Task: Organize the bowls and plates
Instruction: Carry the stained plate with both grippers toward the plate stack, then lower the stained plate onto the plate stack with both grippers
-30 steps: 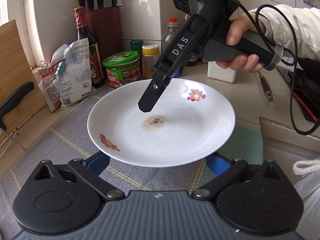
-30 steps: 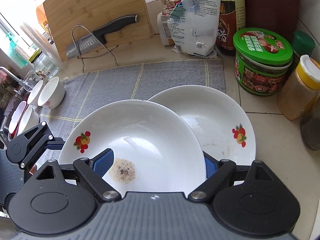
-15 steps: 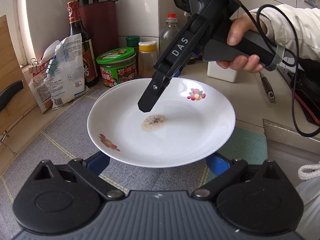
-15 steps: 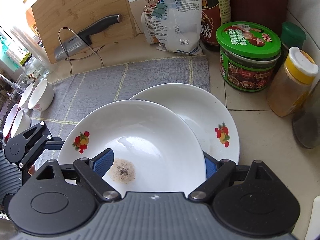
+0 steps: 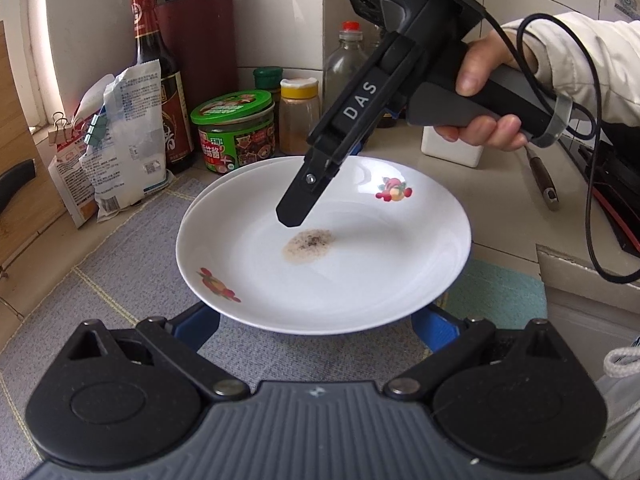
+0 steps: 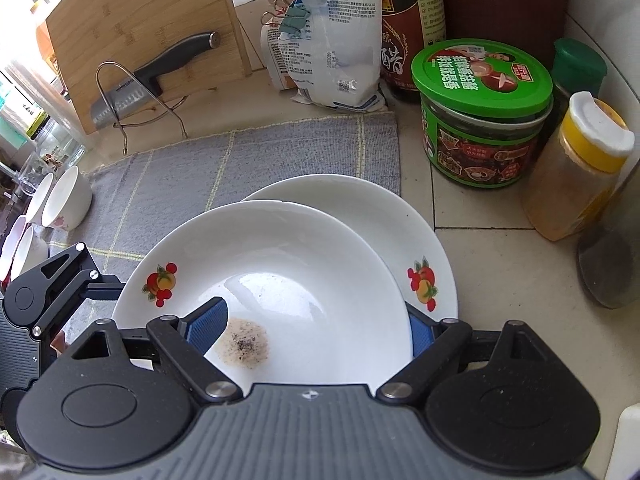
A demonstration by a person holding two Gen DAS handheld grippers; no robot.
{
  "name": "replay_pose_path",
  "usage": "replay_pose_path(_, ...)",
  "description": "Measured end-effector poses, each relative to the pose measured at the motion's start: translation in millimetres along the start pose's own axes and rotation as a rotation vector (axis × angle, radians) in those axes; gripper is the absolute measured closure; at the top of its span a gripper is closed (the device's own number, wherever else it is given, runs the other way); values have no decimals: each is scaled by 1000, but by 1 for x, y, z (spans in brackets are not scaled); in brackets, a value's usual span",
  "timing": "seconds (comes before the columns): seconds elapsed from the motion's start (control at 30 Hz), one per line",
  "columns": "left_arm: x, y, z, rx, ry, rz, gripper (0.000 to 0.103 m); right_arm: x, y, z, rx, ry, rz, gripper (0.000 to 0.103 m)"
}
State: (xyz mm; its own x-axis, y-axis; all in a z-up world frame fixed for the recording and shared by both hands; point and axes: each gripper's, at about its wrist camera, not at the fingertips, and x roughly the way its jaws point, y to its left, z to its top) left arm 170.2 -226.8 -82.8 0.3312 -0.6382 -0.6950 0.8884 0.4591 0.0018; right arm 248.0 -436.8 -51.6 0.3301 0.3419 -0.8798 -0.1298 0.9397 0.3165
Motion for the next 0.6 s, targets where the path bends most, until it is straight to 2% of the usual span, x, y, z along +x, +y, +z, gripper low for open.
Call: replay_pose_path(0.6,14,12,4,-2,26,-8,2,0,-7,4,16,-6,-19,7)
